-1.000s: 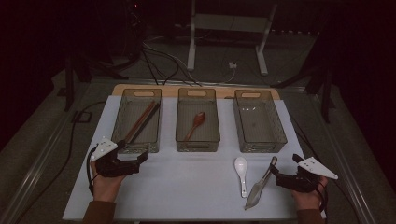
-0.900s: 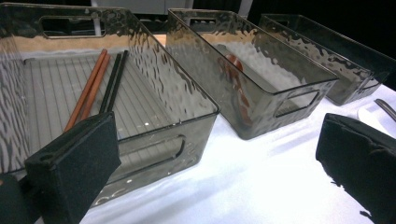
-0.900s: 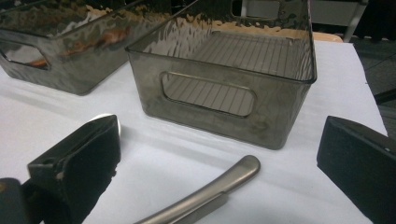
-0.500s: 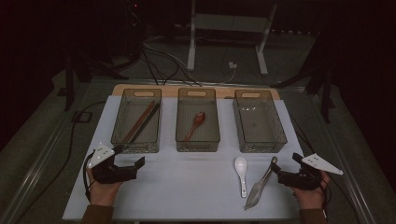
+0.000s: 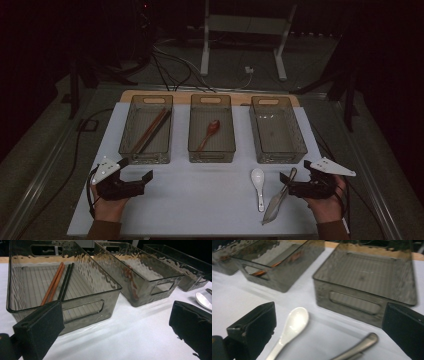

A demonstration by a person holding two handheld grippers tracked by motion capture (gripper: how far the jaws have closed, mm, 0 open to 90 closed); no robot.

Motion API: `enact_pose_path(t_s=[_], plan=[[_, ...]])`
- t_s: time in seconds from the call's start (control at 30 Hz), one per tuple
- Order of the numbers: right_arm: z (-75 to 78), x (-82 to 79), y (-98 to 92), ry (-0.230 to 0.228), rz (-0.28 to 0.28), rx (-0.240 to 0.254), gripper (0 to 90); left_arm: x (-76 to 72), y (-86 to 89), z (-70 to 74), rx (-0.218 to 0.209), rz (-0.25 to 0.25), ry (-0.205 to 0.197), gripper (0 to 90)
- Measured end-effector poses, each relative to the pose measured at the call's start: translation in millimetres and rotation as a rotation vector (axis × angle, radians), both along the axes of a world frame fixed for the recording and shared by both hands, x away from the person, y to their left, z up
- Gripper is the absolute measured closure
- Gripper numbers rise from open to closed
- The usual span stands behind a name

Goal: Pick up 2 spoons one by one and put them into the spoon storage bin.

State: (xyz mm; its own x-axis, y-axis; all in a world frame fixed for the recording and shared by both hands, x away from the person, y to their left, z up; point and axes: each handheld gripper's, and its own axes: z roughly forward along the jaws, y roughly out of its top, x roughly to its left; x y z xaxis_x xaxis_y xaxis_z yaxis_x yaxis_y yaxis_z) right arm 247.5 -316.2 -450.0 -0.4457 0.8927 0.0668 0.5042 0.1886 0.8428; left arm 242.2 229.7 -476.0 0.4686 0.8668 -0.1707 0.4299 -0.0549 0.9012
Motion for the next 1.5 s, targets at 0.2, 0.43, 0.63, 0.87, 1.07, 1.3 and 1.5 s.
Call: enact_pose_path(t_s=[0.2, 0.43, 0.63, 0.87, 1.07, 1.3, 1.5], plan=[[-4.6, 4.9, 20.8, 0.027, 0.052, -0.028, 0.0, -0.6, -0.6, -0.5, 0.006, -0.002, 0.001, 0.7], [-15.4, 8.8, 34.0, 0.061, 0.079, -0.031, 0.0, -0.9, -0.5, -0.5, 0.01, -0.001, 0.0, 0.7], [-24.8, 9.7, 38.4, 0.087, 0.089, -0.035, 0.0, -1.1, -1.0, -1.3, 0.017, 0.002, 0.002, 0.7], [-33.1, 9.4, 40.1, 0.112, 0.092, -0.045, 0.0, -1.9, -2.0, -0.7, 0.021, 0.0, -0.002, 0.7], [-39.6, 11.7, 43.4, 0.134, 0.098, -0.056, 0.0, -2.1, -2.8, -0.9, 0.024, -0.002, 0.0, 0.7], [-47.7, 15.3, 47.5, 0.193, 0.111, -0.078, 0.0, -2.3, -2.9, -1.2, 0.024, -0.003, 0.002, 0.7], [-53.2, 20.0, 52.6, 0.239, 0.125, -0.087, 0.0, -2.5, -3.7, -1.2, 0.028, -0.006, 0.002, 0.7]])
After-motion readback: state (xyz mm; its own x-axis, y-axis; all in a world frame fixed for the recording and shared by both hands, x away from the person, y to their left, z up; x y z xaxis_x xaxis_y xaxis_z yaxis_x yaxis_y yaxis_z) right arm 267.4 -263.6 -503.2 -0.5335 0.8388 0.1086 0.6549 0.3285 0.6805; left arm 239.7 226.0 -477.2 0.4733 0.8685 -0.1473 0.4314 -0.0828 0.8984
